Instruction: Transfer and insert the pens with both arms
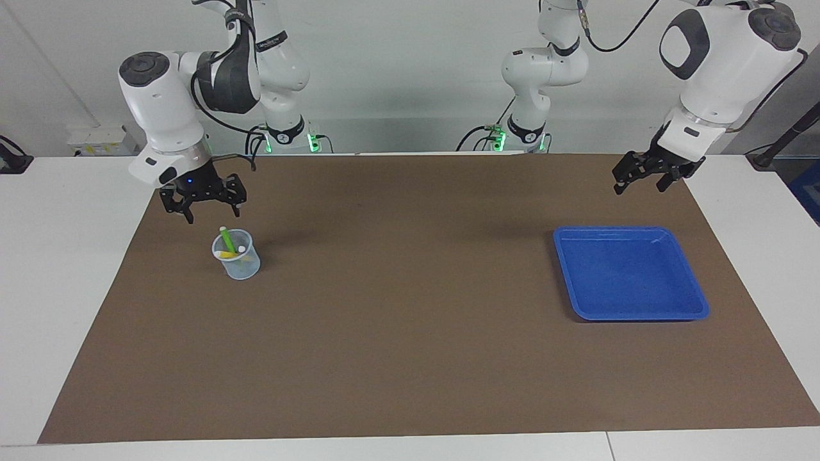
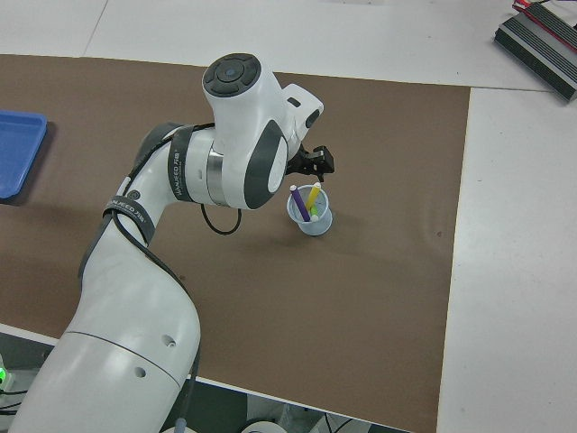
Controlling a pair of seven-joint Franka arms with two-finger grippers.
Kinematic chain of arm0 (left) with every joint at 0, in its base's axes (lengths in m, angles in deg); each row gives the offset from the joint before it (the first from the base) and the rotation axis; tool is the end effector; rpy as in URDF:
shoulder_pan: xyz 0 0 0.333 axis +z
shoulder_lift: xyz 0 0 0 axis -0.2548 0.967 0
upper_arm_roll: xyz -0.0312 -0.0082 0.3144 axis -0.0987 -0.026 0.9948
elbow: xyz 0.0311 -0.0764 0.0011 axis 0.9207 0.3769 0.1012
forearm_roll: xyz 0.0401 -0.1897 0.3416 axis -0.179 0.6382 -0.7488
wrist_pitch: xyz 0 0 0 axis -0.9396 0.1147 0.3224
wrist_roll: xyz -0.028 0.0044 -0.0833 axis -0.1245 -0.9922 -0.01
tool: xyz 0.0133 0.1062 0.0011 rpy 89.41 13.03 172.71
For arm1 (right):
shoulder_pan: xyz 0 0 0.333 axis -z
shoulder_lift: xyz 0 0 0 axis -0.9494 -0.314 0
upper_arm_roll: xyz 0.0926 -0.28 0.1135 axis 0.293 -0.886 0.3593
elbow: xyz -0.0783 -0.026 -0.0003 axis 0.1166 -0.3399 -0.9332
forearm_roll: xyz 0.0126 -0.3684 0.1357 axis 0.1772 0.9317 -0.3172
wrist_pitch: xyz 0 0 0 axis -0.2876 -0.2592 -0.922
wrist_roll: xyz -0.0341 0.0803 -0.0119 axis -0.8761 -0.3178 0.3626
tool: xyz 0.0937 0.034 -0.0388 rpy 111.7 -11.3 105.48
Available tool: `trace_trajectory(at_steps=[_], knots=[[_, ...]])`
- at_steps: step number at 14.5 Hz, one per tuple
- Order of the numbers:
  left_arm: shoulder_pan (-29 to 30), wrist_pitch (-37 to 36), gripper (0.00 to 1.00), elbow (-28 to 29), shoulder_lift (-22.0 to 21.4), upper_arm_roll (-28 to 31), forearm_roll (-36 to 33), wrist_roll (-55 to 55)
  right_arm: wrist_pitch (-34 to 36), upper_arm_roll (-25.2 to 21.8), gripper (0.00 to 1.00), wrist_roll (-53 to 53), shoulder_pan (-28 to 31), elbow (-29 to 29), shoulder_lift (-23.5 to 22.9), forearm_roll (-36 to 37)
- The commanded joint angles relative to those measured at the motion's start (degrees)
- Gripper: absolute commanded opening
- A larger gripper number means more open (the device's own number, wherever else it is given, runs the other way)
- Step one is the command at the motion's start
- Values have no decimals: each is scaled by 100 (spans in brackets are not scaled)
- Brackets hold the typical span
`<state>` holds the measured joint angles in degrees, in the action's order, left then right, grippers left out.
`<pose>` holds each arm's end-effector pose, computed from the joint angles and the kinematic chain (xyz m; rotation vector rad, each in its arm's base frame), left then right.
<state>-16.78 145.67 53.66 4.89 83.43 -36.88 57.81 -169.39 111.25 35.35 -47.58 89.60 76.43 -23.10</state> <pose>0.5509 -0.0126 0.5918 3.1234 -0.0384 -0.0508 0.5273 -0.0186 0.5015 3.0540 0.3314 0.0873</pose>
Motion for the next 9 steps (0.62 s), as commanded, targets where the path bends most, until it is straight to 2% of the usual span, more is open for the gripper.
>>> trace_trajectory(at_steps=[1, 2, 5, 9], knots=[[9, -296, 100, -348, 62, -18, -38, -44, 454, 67, 100, -157, 13, -566, -212, 106], [-17, -297, 100, -419, 79, -10, 5, -44, 603, 76, 100, -157, 13, -716, -230, 106], [-9, 63, 100, 10, -34, -1, -3, -53, 1103, 76, 100, -148, -39, -1260, -344, 89], [35, -24, 100, 11, -61, 17, 6, -53, 1404, -37, 100, -157, -231, -1833, -572, -8]])
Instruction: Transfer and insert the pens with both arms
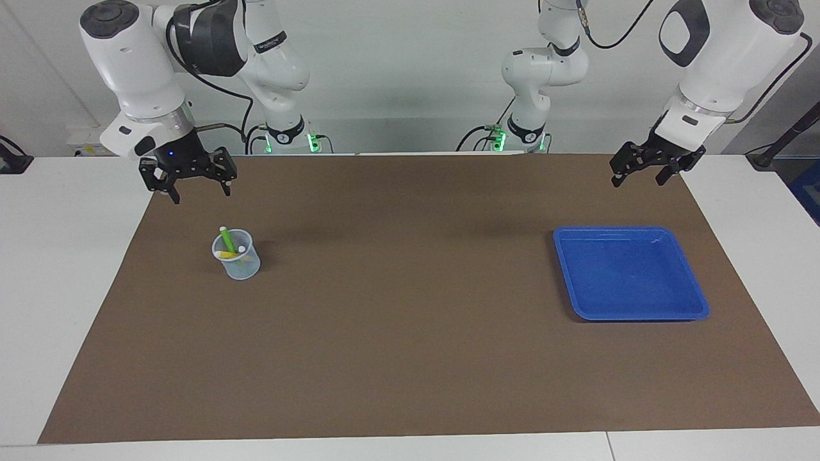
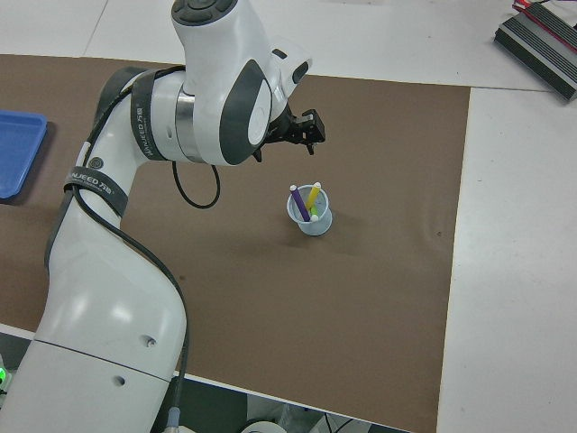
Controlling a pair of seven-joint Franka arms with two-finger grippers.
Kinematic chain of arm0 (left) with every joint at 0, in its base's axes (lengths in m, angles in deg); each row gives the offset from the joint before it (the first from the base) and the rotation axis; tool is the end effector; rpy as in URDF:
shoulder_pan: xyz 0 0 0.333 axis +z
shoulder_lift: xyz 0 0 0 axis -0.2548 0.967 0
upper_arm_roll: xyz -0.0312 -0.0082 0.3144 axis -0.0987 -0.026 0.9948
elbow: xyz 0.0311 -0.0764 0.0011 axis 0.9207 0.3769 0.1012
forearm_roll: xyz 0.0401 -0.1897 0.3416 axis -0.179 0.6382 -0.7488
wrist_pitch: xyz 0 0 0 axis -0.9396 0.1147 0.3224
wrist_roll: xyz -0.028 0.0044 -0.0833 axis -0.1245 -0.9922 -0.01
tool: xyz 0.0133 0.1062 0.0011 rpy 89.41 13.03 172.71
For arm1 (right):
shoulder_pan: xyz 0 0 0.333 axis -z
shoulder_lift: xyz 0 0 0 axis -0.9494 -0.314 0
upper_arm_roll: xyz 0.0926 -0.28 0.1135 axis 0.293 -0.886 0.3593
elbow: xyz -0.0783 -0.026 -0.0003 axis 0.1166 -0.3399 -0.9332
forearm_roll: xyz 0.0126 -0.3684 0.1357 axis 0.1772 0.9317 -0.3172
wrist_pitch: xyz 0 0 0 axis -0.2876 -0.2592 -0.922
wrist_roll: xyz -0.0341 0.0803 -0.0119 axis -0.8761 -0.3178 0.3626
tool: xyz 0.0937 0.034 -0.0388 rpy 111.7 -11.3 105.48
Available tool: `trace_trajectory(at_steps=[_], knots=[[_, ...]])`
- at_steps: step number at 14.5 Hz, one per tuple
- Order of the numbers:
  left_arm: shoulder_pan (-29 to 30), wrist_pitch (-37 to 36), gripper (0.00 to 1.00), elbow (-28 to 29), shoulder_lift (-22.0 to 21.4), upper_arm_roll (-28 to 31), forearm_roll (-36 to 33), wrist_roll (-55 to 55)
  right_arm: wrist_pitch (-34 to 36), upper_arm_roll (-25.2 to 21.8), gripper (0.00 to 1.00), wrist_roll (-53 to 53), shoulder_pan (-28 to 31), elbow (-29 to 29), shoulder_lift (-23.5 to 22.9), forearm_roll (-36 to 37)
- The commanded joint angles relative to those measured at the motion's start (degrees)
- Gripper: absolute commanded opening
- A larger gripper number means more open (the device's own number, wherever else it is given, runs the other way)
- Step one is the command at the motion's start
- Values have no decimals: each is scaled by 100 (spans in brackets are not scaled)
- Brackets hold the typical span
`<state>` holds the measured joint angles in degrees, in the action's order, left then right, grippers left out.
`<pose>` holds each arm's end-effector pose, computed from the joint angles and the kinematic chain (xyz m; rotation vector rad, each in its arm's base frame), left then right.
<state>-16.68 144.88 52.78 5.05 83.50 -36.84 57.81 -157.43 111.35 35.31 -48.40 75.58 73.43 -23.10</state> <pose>0.5511 -0.0111 0.5963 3.1227 -0.0340 -0.0526 0.5451 -0.0110 0.5746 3.0722 0.3552 0.0733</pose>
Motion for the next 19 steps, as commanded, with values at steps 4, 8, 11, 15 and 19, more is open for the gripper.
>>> trace_trajectory(at_steps=[4, 8, 11, 15, 19], knots=[[25, -16, 100, 73, -77, 9, 2, -53, 305, -1495, 100, -162, -1404, -668, -291, -86], [25, 2, 100, 55, -68, 18, -7, -44, 305, -2313, 100, -241, -2204, -668, -308, -148], [25, 2, 100, 55, -68, 18, -7, -44, 296, -2842, 100, -241, -2707, -668, -343, -148], [25, 19, 100, 73, -68, 18, -7, -35, 287, -2790, 100, -284, -2629, -668, -335, -148], [25, 28, 100, 73, -68, 18, 2, -35, 857, -2781, 100, -294, -2620, -1247, -536, -131]])
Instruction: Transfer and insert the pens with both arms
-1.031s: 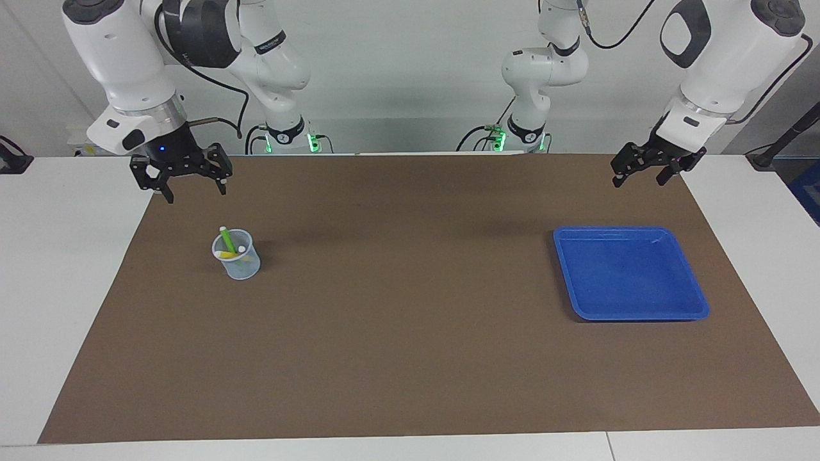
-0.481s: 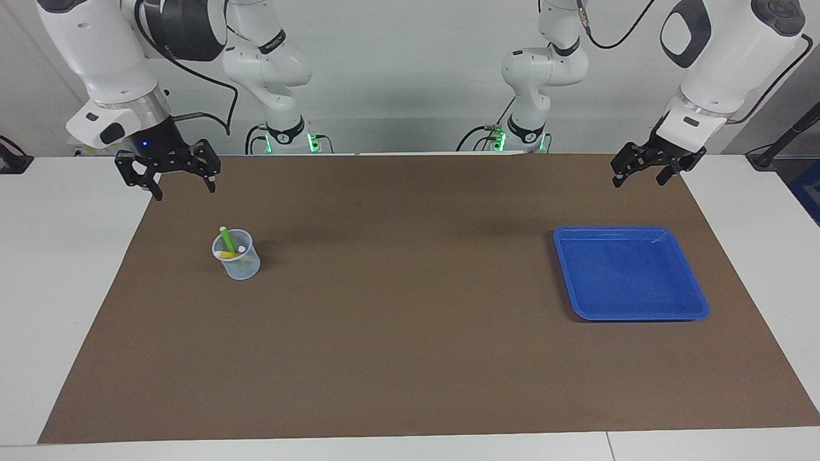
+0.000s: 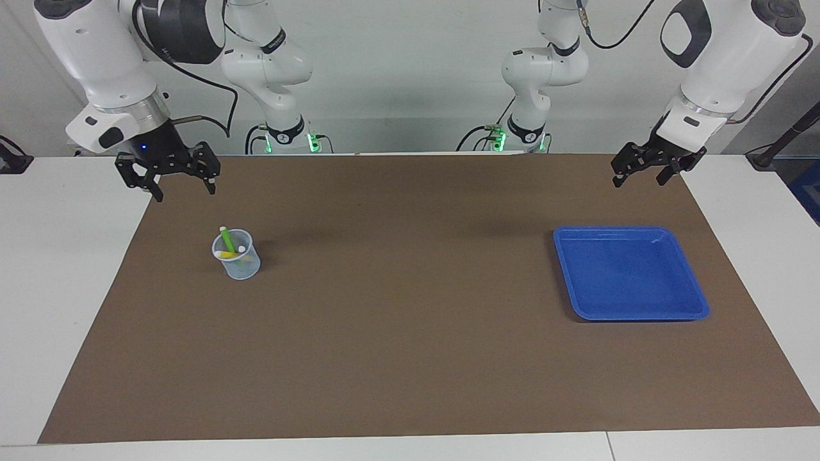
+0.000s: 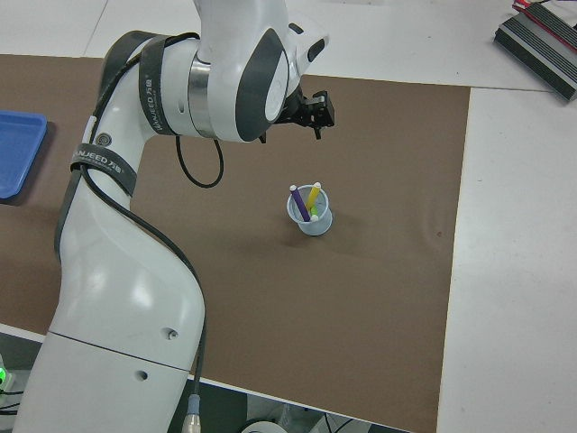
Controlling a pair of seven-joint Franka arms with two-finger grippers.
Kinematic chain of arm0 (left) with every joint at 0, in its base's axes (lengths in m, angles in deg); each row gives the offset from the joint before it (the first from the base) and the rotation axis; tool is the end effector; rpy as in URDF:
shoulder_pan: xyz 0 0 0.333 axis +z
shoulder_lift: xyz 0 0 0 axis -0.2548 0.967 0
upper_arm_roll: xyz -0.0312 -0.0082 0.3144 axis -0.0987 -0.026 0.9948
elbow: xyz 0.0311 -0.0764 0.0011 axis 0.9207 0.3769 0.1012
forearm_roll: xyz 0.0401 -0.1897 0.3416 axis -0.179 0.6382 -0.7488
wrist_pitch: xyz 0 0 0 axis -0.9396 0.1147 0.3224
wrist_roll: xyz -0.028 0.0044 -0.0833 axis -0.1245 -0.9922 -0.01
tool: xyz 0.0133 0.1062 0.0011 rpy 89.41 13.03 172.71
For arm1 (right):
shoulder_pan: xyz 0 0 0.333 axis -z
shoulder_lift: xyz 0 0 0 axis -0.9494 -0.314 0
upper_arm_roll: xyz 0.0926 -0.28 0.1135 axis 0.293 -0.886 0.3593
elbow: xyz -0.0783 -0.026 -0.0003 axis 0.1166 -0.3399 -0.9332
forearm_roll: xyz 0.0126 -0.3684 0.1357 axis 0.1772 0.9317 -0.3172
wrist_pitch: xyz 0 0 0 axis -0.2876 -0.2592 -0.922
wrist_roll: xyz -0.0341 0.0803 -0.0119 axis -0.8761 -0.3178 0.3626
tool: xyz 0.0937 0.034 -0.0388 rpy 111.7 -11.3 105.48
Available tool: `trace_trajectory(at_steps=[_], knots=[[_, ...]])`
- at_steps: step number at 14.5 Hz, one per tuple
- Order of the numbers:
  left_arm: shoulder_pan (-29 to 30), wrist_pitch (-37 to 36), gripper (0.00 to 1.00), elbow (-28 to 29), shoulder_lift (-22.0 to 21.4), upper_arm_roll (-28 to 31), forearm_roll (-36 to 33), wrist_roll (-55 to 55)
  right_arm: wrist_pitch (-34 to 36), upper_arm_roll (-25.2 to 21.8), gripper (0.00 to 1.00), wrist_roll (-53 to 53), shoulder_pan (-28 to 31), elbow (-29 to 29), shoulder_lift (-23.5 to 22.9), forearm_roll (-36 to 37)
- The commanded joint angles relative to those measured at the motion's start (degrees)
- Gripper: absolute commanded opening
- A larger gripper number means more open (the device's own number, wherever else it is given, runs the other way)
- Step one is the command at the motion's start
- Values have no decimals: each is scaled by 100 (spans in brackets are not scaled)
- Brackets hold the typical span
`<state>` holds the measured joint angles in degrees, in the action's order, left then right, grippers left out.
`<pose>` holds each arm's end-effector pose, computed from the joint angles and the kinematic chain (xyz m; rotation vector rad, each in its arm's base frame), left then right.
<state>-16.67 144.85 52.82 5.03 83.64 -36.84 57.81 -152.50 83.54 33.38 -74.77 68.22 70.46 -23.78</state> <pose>0.5509 -0.0096 0.5962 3.1226 -0.0299 -0.0540 0.5556 -0.0314 0.6032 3.1250 0.2654 0.0778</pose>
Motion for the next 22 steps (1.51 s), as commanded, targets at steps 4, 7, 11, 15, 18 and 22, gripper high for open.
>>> trace_trajectory(at_steps=[4, 7, 11, 15, 18, 22], knots=[[24, 67, 100, 59, -67, -4, 2, -44, 418, -1, 100, -101, 43, -557, -275, -97], [24, 67, 100, 59, -67, 5, -7, -44, 524, 243, 100, -101, 271, -618, -284, -89], [24, 76, 100, 68, -67, -4, -7, -61, 629, 386, 100, -232, 342, -689, -284, -97], [24, 102, 100, 59, -67, -4, 2, -70, 857, 430, 100, -347, 342, -952, -354, -106], [24, 93, 100, 59, -67, -4, 2, -70, 858, 456, 100, -469, 324, -952, -363, -115], [24, 93, 100, 68, -67, -4, 2, -70, 866, 438, 100, -505, 324, -917, -363, -115]])
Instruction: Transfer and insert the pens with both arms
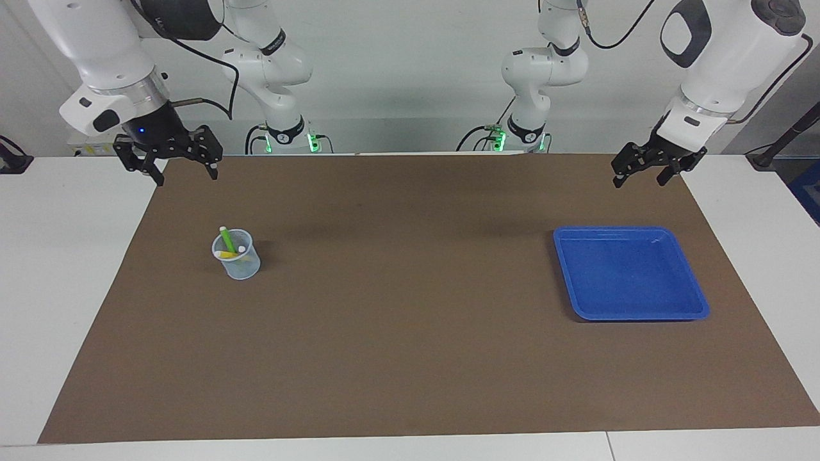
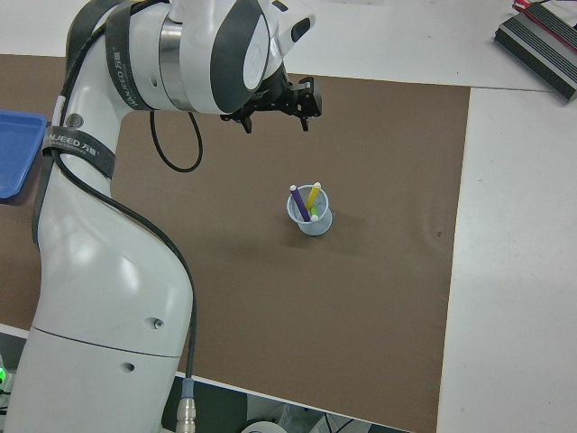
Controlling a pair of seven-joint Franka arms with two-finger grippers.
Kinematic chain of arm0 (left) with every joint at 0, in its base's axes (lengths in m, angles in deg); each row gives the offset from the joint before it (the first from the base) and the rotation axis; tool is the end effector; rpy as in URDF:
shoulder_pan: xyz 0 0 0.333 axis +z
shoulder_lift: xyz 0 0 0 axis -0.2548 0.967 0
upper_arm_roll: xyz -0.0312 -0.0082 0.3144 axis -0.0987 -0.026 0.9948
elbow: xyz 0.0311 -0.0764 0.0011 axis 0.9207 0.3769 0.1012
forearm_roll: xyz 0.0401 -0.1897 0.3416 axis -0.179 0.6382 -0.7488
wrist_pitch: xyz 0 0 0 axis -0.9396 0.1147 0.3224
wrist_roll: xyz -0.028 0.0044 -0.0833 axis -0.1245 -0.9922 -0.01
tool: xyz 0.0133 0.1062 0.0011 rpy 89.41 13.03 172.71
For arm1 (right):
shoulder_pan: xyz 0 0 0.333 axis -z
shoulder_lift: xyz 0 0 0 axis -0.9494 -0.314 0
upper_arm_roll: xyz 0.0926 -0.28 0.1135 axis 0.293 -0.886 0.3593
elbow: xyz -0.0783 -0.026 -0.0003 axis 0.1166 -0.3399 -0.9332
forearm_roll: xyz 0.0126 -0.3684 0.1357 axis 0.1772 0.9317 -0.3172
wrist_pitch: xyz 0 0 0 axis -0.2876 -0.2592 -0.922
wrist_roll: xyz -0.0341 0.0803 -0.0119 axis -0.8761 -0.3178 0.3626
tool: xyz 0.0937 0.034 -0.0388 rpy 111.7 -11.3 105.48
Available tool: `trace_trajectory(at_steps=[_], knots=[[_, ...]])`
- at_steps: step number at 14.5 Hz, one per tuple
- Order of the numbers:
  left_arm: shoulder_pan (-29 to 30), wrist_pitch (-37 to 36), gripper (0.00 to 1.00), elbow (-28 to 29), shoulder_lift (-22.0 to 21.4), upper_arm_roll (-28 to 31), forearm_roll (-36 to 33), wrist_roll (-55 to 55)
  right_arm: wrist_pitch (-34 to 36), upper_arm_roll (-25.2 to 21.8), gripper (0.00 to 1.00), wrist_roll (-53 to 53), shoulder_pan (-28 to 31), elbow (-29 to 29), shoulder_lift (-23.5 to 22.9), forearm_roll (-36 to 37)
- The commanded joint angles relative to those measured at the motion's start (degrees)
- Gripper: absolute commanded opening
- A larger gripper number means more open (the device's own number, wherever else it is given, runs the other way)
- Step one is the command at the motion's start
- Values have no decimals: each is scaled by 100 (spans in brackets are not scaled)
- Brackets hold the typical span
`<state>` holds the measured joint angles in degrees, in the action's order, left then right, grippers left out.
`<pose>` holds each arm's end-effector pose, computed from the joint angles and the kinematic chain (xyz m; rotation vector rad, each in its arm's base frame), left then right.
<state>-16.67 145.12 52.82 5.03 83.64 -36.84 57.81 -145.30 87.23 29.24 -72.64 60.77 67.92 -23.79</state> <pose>0.5514 -0.0096 0.5965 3.1227 -0.0299 -0.0466 0.5599 -0.0154 0.6291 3.1337 0.1953 0.0154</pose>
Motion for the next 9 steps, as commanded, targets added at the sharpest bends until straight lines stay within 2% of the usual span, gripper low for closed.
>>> trace_trajectory(at_steps=[1, 9], knots=[[24, 66, 100, 68, -67, -4, 2, -70, 146, 69, 100, -91, 111, -181, -109, -115], [24, 66, 100, 68, -67, -4, 2, -70, 146, 34, 100, -91, 111, -190, -118, -106]])
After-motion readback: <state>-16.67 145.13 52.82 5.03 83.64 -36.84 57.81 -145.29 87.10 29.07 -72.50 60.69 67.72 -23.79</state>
